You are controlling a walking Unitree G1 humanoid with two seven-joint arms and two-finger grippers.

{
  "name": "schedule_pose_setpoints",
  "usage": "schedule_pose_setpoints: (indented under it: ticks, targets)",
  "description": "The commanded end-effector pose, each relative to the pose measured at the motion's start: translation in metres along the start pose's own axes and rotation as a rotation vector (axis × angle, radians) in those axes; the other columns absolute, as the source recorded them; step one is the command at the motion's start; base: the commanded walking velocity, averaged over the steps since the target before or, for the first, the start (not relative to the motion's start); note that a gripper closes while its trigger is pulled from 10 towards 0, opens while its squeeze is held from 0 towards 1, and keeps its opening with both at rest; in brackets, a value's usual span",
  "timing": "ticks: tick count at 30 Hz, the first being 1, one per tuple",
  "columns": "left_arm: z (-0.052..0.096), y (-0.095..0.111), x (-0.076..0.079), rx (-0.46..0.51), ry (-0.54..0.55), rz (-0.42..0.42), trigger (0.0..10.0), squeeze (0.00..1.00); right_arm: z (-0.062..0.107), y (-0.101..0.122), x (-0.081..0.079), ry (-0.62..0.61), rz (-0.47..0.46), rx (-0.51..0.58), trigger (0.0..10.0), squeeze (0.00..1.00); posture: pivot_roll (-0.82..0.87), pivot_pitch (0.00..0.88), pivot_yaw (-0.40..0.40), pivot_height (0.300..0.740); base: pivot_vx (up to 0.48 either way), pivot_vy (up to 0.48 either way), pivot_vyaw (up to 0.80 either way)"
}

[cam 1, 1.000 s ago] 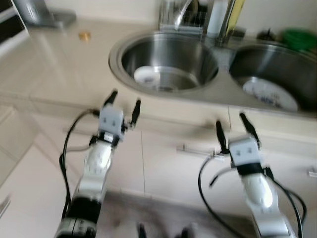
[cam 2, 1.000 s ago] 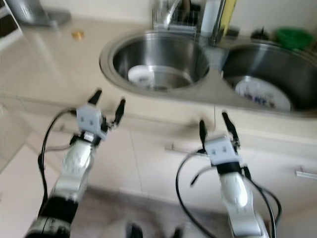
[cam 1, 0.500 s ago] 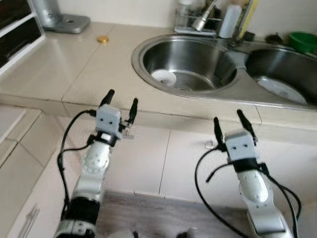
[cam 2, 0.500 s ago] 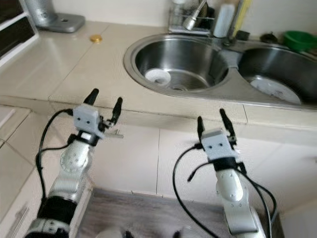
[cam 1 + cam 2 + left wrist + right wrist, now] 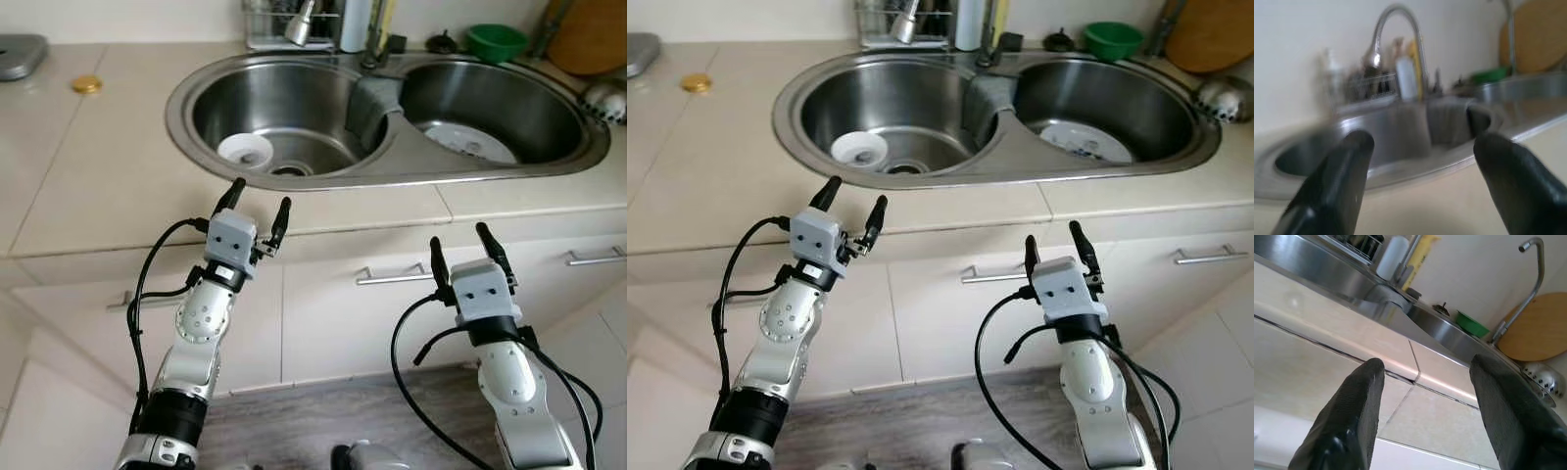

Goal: Kitchen organization

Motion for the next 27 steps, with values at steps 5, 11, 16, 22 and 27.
schedule_pose_setpoints:
  ticks: [5, 11, 16, 22, 27]
  targets:
    - [-0.0007, -0.0008, 0.0042, -0.007, -0.019, -0.003, 10.0, 0.00, -0.0032, -0.0063, 0.0035, -0.021, 0.029, -0.044, 10.0, 0.00, 0.05, 0.000, -0.040, 0.740, 0.000, -0.096, -0.80]
    - [-0.0007, -0.0008, 0.0043, -0.007, -0.020, -0.003, 10.0, 0.00, -0.0034, -0.0077, 0.0029, -0.018, 0.037, -0.054, 10.0, 0.00, 0.05, 0.000, -0.040, 0.740, 0.000, 0.000, -0.80]
    - [-0.0006, -0.0007, 0.0043, -0.006, -0.020, -0.003, 10.0, 0.00, -0.0037, -0.0076, 0.0027, -0.019, 0.039, -0.056, 10.0, 0.00, 0.05, 0.000, -0.040, 0.740, 0.000, 0.000, -0.80]
    - [-0.0006, -0.0006, 0.0044, -0.006, -0.020, -0.003, 10.0, 0.00, -0.0039, -0.0079, 0.0027, -0.019, 0.040, -0.057, 10.0, 0.00, 0.05, 0.000, -0.040, 0.740, 0.000, 0.000, -0.80]
    - [-0.0006, -0.0006, 0.0044, -0.006, -0.020, -0.003, 10.0, 0.00, -0.0039, -0.0079, 0.0027, -0.019, 0.040, -0.057, 10.0, 0.00, 0.05, 0.000, -0.040, 0.740, 0.000, 0.000, -0.80]
Point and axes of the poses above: a point about 5 cm out from each wrist's last joint towards the gripper, its own z axis pointing back from the gripper into the wrist, its own y axis along the axis of the wrist's last joint, x = y × z, the point moved 2 cm from there along -z, pointing out of the wrist towards the gripper, and after that the axes turned 9 degrees about z, right-handed, at the moved point
